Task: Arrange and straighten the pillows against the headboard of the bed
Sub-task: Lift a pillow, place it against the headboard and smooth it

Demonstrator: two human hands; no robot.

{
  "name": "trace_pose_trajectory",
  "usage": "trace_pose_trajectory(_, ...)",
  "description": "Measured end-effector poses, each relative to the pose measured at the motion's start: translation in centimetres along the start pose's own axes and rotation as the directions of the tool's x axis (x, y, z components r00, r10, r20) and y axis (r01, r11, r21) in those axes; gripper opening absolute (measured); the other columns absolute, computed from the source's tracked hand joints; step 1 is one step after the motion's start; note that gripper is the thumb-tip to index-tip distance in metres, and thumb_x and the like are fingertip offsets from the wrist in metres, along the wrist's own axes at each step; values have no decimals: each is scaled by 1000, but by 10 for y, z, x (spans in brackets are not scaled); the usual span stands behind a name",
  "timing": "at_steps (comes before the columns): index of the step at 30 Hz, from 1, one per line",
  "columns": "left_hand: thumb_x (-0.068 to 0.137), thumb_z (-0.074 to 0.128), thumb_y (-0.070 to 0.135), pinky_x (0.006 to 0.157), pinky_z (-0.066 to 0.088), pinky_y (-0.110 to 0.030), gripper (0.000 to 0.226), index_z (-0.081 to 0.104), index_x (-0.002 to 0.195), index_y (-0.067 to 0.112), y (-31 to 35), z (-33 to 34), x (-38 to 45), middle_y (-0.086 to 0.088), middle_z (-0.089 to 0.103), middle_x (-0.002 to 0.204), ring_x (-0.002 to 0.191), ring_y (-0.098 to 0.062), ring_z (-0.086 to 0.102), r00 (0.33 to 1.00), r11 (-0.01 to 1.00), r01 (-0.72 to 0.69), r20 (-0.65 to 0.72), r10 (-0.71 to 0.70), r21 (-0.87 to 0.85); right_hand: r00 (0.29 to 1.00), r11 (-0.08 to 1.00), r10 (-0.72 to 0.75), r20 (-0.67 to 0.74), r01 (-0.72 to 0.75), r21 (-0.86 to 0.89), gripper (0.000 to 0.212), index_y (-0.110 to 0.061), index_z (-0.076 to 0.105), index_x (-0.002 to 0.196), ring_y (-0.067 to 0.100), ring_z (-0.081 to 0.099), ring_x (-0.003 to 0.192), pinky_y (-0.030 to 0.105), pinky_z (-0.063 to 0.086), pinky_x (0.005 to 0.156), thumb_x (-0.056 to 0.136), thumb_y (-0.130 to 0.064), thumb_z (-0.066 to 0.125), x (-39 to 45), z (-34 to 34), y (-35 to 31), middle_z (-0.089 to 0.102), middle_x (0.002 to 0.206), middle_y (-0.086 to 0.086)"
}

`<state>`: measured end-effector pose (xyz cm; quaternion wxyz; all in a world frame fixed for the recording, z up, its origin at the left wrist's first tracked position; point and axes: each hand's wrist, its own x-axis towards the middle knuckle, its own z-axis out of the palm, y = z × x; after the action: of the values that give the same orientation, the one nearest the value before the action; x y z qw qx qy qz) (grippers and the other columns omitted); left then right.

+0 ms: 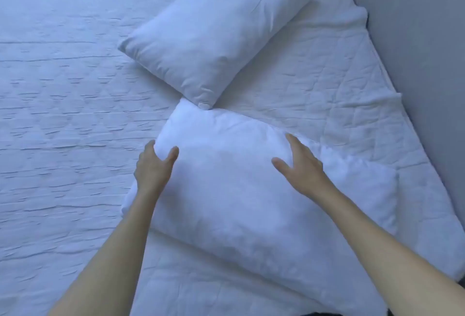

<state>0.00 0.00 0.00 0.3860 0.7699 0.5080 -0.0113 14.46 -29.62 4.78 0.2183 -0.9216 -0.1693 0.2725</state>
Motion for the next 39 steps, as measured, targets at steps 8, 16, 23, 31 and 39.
trace_pose_trajectory(8,70,54,81,105,43,-53,85,50,133,24,-29,45,45,-3,63,132,124,-31,56,996,997,56,69,-52,-47,979,929,126,162,-59,-366,102,-34,-1,157,33,20,150,55,4,119,77,-91,22,112,42,57,28,161,13)
trace_pose_trajectory(16,88,69,18,60,38,-31,22,56,73,8,44,58,-23,8,52,66,62,-8,45,958,928,-288,-72,279,-237,974,971,220,59,-224,80,53,-16,44,69,27,54,68,36,38,59,76,-63,68,47,13,84,56,71,3)
trace_pose_trajectory(23,87,64,29,68,46,-36,26,68,94,5,230,103,3,-4,66,85,79,-14,61,678,664,-734,-107,727,-142,882,870,350,-317,-179,460,46,-14,48,61,25,49,59,35,38,59,77,-48,76,14,-84,135,53,58,3)
trace_pose_trajectory(31,84,61,30,108,25,-17,62,50,140,6,179,225,-4,-23,43,140,135,-35,39,867,858,-499,-66,494,-127,899,876,431,-79,-395,276,52,-14,50,133,28,56,121,31,38,86,96,-51,54,57,-91,243,57,134,9)
trace_pose_trajectory(39,65,84,37,84,49,-10,68,52,124,26,37,269,-246,10,63,120,108,6,65,857,823,261,513,43,-504,840,816,541,51,-538,209,84,-32,32,152,28,42,141,44,35,113,84,-80,43,-11,-83,312,42,156,2)
